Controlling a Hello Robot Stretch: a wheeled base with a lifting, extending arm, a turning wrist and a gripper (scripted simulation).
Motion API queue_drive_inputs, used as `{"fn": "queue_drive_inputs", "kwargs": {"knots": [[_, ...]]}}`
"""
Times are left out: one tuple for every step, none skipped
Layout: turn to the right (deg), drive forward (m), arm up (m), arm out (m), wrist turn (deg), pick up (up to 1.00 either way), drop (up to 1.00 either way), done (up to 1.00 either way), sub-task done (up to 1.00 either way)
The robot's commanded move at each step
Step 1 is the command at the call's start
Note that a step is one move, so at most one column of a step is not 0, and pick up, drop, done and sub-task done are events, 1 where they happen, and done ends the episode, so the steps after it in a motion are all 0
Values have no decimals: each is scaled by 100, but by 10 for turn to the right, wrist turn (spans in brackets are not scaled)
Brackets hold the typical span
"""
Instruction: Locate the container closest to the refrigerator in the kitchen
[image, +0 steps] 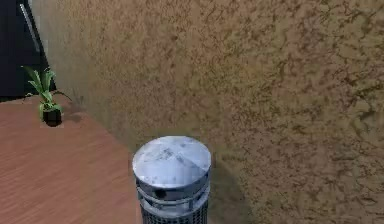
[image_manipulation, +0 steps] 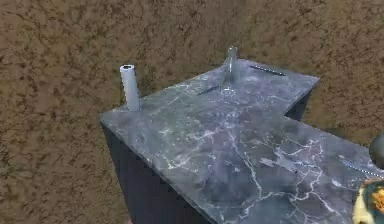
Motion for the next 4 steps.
{"fn": "queue_drive_inputs", "kwargs": {"knots": [[-450,0,0,0,0,0,0,0,0],[-30,0,0,0,0,0,0,0,0],[0,100,0,0,0,0,0,0,0],[0,100,0,0,0,0,0,0,0]]}}
